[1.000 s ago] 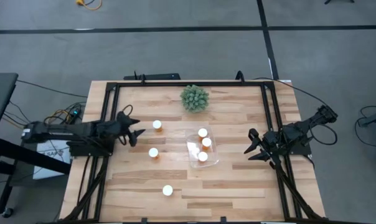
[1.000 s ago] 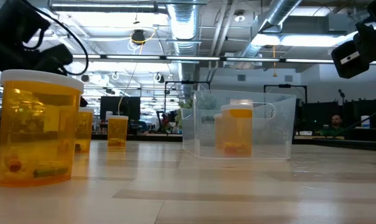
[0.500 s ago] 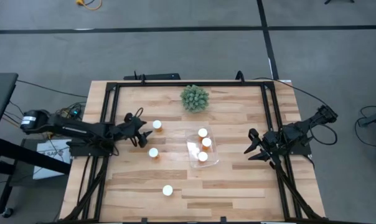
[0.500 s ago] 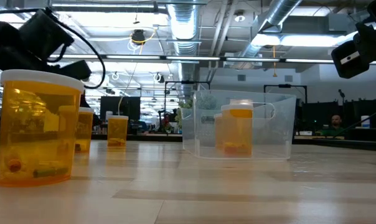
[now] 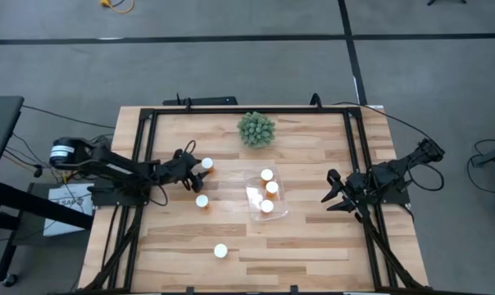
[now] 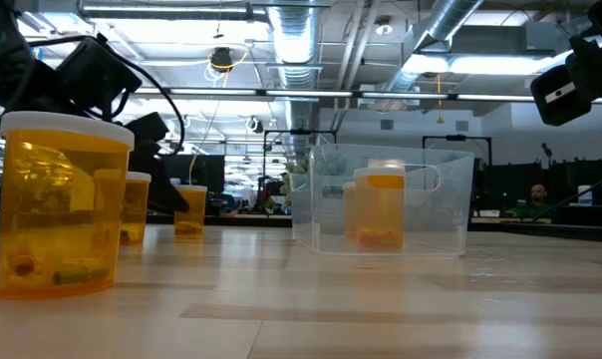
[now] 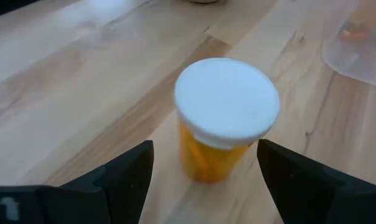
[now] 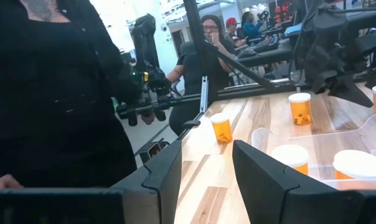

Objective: Pick and place pill bottles into a basket
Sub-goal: Put the orange pill bottle into the transparent bin

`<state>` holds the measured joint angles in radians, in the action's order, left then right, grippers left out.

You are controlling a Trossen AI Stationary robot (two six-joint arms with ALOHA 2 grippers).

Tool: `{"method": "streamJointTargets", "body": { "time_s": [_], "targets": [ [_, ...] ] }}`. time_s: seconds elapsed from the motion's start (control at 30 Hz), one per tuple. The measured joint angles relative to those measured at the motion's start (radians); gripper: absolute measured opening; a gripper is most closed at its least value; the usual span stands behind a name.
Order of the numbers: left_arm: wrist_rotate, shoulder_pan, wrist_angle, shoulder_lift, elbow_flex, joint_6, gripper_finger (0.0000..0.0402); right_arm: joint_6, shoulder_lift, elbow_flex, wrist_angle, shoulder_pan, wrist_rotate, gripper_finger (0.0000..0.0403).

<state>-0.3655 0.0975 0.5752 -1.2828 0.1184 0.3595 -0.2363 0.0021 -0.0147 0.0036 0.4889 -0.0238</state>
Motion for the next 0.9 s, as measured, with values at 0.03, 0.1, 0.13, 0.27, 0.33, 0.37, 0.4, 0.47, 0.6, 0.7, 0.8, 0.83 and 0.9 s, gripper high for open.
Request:
{"method": "streamJointTargets", "body": {
  "time_s": [0.03,0.1,0.13,0.27,0.33,0.37,0.4,0.47,0.6,0.7,0.8,0.83,0.9],
  "targets": [
    [0.003,0.003,0.023,-0.02,0.0,0.0,0.0277,0.0,0.0,0.0,0.0,0.0,0.0,0.0136],
    [0.004,0.006,0.075,-0.057,0.0,0.001,0.0277,0.0,0.0,0.0,0.0,0.0,0.0,0.0136],
    [0.004,0.007,0.101,-0.075,0.001,0.0,0.0277,0.0,0.0,0.0,0.0,0.0,0.0,0.0136],
    [0.033,0.007,0.199,-0.143,0.001,0.0,0.0277,0.0,0.0,0.0,0.0,0.0,0.0,0.0136],
    [0.045,0.007,0.214,-0.169,0.013,0.001,0.0277,0.0,0.0,0.0,0.0,0.0,0.0,0.0136],
    [0.046,0.007,0.215,-0.18,0.023,0.0,0.0277,0.0,0.0,0.0,0.0,0.0,0.0,0.0136],
    [0.046,0.007,0.216,-0.19,0.034,-0.002,0.0277,0.0,0.0,0.0,0.0,0.0,0.0,0.0136],
    [0.046,0.007,0.217,-0.205,0.057,-0.022,0.0275,0.0,0.0,0.0,0.0,0.0,0.0,0.0136],
    [0.046,0.007,0.206,-0.21,0.103,-0.077,0.0253,0.0,0.0,0.0,0.0,0.0,0.0,0.0136],
    [0.046,0.007,0.177,-0.21,0.129,-0.111,0.0221,0.0,0.0,0.0,0.0,0.0,0.0,0.0136],
    [0.046,0.007,0.149,-0.21,0.144,-0.114,0.0187,0.0,0.0,0.0,0.0,0.0,0.0,0.0136],
    [0.047,0.007,0.148,-0.21,0.146,-0.114,0.0184,0.0,0.0,0.0,0.0,0.0,0.0,0.0136],
    [0.058,0.007,0.145,-0.21,0.15,-0.114,0.0184,0.0,0.0,0.0,0.0,0.0,0.0,0.0136]
  ]
}}
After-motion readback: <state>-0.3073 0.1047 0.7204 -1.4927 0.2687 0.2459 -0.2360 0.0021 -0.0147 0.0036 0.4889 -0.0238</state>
